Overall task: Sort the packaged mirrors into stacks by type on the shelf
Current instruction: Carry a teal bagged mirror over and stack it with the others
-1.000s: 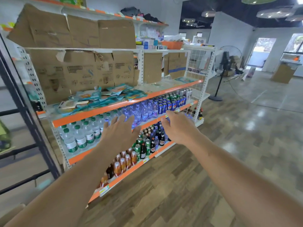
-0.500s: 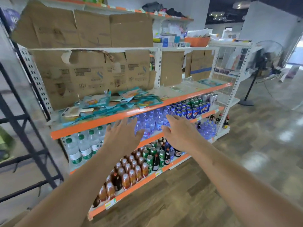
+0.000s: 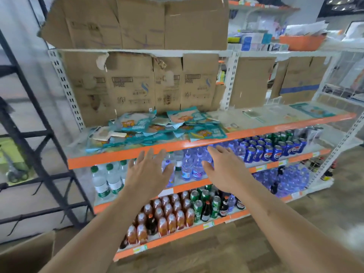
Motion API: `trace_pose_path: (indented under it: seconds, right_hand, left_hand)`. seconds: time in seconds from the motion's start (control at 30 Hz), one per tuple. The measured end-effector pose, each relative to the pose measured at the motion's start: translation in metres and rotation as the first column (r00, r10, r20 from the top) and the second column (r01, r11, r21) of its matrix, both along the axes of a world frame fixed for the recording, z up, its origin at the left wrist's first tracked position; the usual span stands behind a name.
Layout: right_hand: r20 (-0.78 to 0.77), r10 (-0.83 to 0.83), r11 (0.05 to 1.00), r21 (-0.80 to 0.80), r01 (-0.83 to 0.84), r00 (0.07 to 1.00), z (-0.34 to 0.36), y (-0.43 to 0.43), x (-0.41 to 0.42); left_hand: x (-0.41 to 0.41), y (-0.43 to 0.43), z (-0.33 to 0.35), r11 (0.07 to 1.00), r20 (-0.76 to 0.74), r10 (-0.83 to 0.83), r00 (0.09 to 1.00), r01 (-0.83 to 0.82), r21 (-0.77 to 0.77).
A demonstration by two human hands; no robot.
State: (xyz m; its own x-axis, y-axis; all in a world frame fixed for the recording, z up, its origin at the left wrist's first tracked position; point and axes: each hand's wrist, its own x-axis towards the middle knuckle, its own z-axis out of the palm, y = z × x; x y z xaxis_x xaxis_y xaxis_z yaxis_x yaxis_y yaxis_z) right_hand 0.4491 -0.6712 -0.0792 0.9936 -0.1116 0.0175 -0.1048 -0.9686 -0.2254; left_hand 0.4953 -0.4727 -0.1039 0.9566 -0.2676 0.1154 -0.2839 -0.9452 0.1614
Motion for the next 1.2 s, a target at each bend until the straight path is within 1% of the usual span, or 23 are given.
trace_pose_path:
  seconds: [0.17, 0.37, 0.43, 0.53, 0.67, 0.83, 1.07, 1.2]
  right_hand:
    - [0.025, 0.043, 0.999, 0.001, -0.043, 0.999, -0.011, 0.001, 0.068]
    - [0.045, 0.013, 1.000, 0.012, -0.013, 0.999, -0.010, 0.004, 0.159]
    - [0.059, 0.008, 0.999, 0.052, -0.012, 0.998, -0.012, 0.009, 0.187]
    - [0.072, 0.045, 0.988, 0.147, -0.055, 0.996, -0.020, 0.024, 0.218]
    - [0.049, 0.062, 0.976, 0.206, -0.070, 0.997, -0.038, 0.035, 0.249]
    - [0.040, 0.057, 0.963, 0.260, -0.065, 0.998, -0.055, 0.030, 0.283]
    - [0.116, 0.085, 0.975, 0.193, -0.107, 0.990, -0.058, -0.013, 0.337]
    - [0.072, 0.071, 0.987, 0.136, -0.080, 0.995, -0.054, -0.052, 0.368]
  left_hand:
    - [0.059, -0.002, -0.011, 1.000, -0.027, 0.014, 1.000, -0.015, -0.010]
    - [0.143, 0.004, -0.019, 0.999, -0.089, 0.038, 0.995, -0.039, -0.005]
    - [0.167, 0.010, -0.021, 0.999, -0.089, 0.048, 0.995, -0.049, -0.016]
    - [0.197, 0.019, -0.026, 0.998, -0.070, 0.057, 0.996, -0.059, -0.034]
    - [0.226, 0.024, -0.034, 0.994, -0.124, 0.079, 0.989, -0.087, -0.063]
    - [0.256, 0.018, -0.042, 0.993, -0.149, 0.106, 0.983, -0.112, -0.028]
    - [0.301, -0.014, -0.044, 0.982, -0.128, 0.187, 0.974, -0.190, -0.011]
    - [0.331, -0.044, -0.041, 0.975, -0.106, 0.220, 0.970, -0.218, 0.032]
